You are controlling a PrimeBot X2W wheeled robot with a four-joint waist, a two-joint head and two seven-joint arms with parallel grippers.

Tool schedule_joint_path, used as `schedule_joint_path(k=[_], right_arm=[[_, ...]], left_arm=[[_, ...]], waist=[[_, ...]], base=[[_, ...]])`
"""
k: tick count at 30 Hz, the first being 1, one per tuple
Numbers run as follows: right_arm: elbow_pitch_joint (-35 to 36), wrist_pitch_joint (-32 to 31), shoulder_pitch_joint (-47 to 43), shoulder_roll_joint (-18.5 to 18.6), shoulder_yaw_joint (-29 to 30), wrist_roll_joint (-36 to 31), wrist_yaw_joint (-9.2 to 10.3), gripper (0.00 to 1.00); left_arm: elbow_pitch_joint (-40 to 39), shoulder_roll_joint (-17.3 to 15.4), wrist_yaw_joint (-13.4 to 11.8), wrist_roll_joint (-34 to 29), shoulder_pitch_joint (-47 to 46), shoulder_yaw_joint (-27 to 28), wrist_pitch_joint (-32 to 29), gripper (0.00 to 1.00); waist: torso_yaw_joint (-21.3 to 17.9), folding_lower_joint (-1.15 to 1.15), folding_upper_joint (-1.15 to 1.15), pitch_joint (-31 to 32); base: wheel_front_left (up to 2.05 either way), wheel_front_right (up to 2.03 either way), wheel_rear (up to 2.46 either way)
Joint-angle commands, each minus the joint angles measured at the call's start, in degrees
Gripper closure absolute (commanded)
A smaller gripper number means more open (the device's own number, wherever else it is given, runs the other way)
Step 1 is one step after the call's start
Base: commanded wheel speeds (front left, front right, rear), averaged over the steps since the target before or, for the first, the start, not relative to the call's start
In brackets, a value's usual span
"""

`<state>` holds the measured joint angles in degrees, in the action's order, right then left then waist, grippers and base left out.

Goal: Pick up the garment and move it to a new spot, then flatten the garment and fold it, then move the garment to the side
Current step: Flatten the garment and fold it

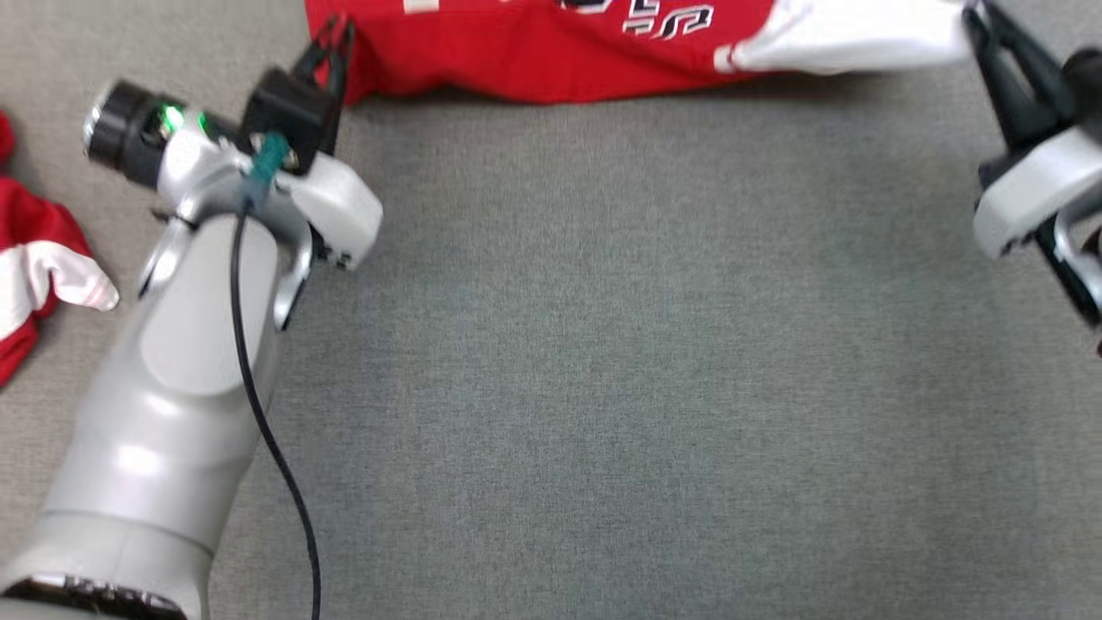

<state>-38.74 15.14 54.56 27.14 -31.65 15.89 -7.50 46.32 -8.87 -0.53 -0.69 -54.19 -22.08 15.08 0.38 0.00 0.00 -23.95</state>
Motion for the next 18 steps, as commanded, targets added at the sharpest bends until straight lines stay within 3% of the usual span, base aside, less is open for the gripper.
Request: schedule_joint_path(k=[1, 10, 18], right_arm=[[-0.69, 0.08, -1.67, 0.24, -0.59, 1.01, 0.01, 1.00], [-5.96, 0.07, -10.12, 2.07, -9.10, 11.77, 0.01, 1.00], [-7.79, -0.34, -14.49, 3.17, -18.83, 22.21, 0.01, 1.00]], left_arm=[[-0.18, -0.60, 0.06, -0.31, 1.35, -0.26, 0.02, 1.00], [0.29, -2.37, 1.23, -1.87, 11.26, -5.35, 0.03, 1.00], [2.13, -3.42, 1.85, 0.06, 19.30, -6.52, 0.03, 1.00]], waist=[[0.02, 0.00, 0.00, 2.84], [-0.41, 0.00, 0.00, 10.31], [-1.26, 0.00, 0.00, 16.49]], base=[[0.00, 0.00, 0.00], [0.00, 0.00, 0.00], [0.00, 0.00, 0.00]])
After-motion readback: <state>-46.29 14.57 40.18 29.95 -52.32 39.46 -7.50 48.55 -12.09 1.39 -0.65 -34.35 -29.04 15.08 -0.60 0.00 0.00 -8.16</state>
